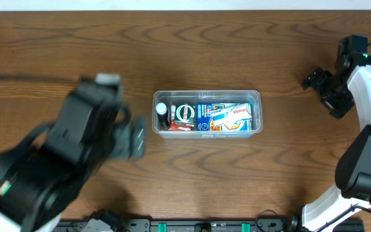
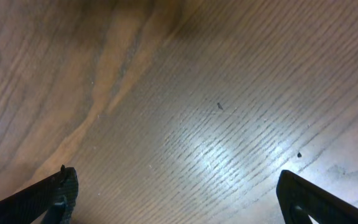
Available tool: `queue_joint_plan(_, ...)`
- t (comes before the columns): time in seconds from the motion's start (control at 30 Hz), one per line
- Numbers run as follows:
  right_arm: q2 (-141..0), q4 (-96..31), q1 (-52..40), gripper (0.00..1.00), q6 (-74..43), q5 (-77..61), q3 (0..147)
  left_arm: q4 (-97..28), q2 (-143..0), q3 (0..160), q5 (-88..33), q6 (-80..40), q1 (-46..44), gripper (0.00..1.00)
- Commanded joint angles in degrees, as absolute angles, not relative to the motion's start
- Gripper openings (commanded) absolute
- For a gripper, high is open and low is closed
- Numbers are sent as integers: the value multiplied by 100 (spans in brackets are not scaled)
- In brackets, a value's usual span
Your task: Pack container
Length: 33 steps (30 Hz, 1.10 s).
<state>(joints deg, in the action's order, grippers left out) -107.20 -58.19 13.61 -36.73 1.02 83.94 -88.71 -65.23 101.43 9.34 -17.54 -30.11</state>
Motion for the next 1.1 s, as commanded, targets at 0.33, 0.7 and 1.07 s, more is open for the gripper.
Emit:
queue_joint_plan(0.33,-10759,-5824,1365,99,-3612,123,8442,-8252,-4499,8764,1470,-1496,-2392,98)
queue_joint_plan(0.7,-10759,-5822,1365,99,-3614,126,8442,-3229,-2598,4792,1643,-1205,-231,98)
queue_joint_plan(1.07,-10759,-5808,1365,99,-3612,126,8442,-543,-1433,2196,958,-1205,301,98)
